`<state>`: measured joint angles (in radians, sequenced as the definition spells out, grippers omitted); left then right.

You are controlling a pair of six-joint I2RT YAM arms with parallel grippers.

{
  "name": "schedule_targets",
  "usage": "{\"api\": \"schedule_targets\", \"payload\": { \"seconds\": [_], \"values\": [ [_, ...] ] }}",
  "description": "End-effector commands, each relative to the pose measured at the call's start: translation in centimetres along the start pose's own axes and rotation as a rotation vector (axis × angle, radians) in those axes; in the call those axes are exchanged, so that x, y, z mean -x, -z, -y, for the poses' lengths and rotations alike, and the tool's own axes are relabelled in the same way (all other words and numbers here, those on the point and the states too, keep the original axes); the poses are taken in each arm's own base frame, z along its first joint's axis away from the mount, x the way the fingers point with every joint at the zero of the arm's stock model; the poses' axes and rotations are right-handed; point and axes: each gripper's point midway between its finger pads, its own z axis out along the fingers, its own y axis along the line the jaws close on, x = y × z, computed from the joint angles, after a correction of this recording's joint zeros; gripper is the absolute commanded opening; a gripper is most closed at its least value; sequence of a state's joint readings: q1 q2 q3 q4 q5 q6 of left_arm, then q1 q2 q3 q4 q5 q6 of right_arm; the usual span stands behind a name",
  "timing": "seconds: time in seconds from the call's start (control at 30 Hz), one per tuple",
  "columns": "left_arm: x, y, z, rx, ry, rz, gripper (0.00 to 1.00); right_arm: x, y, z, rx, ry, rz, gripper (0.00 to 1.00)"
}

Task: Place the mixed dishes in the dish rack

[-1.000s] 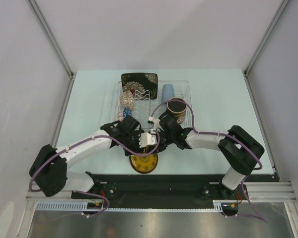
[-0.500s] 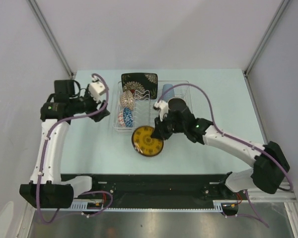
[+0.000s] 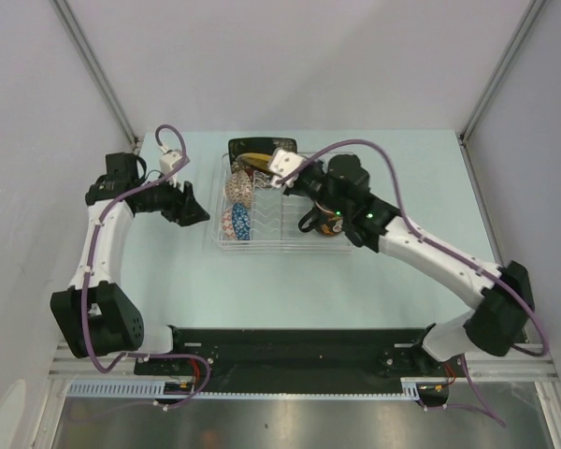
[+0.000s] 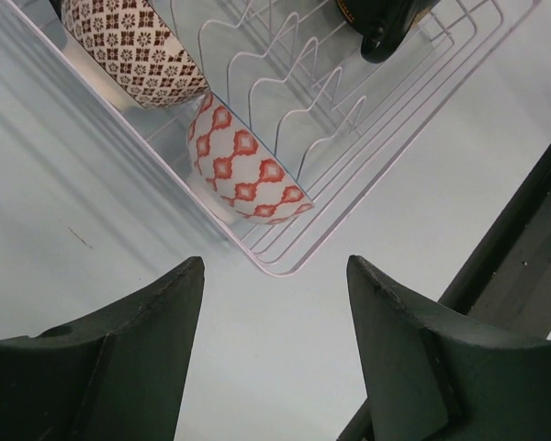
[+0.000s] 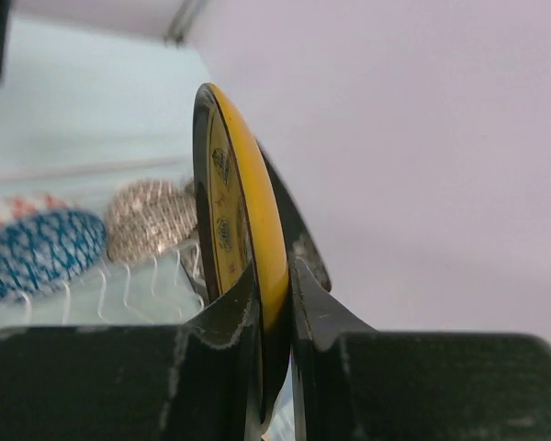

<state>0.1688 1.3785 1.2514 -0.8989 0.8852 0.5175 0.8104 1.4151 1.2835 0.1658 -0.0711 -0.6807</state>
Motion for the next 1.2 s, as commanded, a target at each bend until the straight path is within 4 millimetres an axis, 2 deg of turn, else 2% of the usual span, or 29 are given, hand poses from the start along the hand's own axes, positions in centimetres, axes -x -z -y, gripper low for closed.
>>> {"api": "schedule_targets", "payload": {
  "seconds": [0.0,0.23,0.5,0.67,0.8,1.07,1.17],
  "values": [
    [1.2,0.0,0.2,-0.019,-0.022,0.066,0.69,-3.7,-2.6,0.1,-0.033,0.281,-0.095,0.00],
    [1.1,-0.5,0.0,-0.033,-0.010,0.082,0.68,-7.4,-3.9,-3.4,0.102,0.258,-0.147,0.00],
    [1.2,-0.8,-0.4,-0.031,0.003,0.103,0.68,-9.6,-4.1,-6.7,0.222,0.206,-0.176,0.00],
    [1.7,-0.9,-0.4,-0.041,0.009,0.120,0.68,-11.7,-4.2,-8.6,0.283,0.171,-0.220,0.00],
    [1.7,-0.9,-0.4,-0.043,0.007,0.126,0.68,-12.5,-4.4,-9.4,0.303,0.154,-0.228,0.00],
    [1.2,-1.0,-0.3,-0.041,0.010,0.123,0.68,-13.4,-4.5,-9.1,0.297,0.140,-0.240,0.00],
    [1.0,-1.1,-0.2,-0.045,0.014,0.123,0.68,-13.1,-4.5,-8.6,0.281,0.139,-0.234,0.00]
  ]
}}
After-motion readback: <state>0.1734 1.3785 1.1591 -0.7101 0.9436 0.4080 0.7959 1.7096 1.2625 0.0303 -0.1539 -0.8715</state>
